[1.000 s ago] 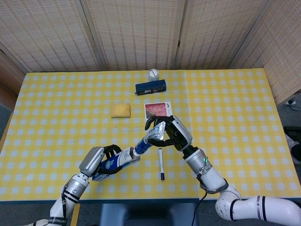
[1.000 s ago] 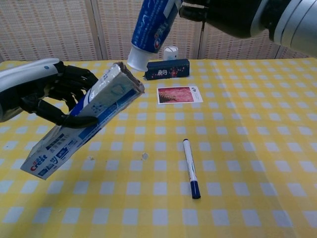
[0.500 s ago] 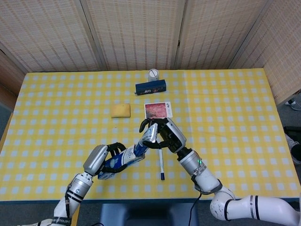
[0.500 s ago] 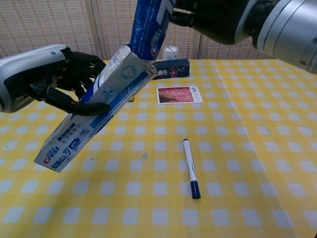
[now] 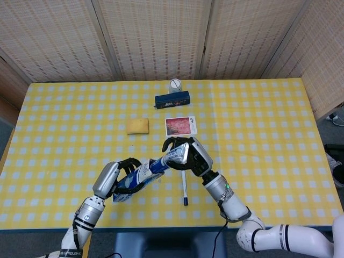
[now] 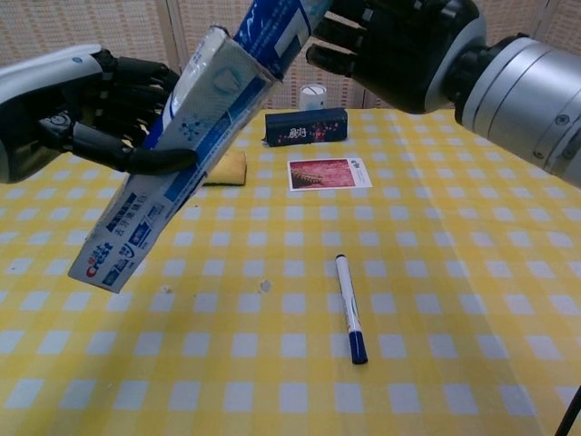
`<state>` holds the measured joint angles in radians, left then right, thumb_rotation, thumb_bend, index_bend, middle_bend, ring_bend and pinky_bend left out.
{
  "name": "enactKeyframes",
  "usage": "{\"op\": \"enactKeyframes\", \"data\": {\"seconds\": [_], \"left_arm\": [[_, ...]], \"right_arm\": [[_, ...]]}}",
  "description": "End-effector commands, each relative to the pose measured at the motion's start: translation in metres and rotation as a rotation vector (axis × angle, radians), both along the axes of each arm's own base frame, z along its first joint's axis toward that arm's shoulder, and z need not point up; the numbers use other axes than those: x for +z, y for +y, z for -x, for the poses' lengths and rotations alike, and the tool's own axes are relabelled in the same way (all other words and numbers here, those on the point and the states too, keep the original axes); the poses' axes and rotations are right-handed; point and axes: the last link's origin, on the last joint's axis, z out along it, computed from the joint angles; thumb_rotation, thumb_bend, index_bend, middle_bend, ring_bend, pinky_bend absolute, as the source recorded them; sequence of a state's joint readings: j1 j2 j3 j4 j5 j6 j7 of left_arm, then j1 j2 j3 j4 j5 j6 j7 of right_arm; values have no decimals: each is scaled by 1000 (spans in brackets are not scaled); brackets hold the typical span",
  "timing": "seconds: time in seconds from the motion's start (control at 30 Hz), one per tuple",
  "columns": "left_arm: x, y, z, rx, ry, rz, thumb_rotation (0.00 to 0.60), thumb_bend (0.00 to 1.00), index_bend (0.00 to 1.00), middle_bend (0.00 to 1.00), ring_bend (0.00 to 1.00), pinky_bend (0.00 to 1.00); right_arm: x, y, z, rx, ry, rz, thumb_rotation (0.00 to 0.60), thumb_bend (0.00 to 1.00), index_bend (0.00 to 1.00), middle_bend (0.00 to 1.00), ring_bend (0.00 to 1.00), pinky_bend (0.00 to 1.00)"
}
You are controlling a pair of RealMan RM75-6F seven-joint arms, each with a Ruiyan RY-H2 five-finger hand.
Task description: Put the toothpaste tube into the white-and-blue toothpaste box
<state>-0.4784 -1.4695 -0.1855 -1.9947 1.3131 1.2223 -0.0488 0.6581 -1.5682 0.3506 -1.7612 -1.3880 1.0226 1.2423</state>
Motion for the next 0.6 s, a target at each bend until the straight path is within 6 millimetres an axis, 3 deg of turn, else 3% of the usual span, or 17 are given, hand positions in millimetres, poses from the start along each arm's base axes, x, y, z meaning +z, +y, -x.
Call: {"op": "enactKeyframes", "data": {"seconds": [0.03, 0.6], "left_arm": [[2, 1, -1, 3, -17, -15, 600, 355, 587, 652, 531, 566], [5, -1, -7, -10, -43, -28, 600, 355, 587, 652, 530, 566]], "right_arm": [[-3, 0, 2, -2, 3, 0, 600, 434, 716, 526, 769, 819], [-28, 7, 0, 25, 82, 3, 600, 434, 716, 526, 769, 819]]}}
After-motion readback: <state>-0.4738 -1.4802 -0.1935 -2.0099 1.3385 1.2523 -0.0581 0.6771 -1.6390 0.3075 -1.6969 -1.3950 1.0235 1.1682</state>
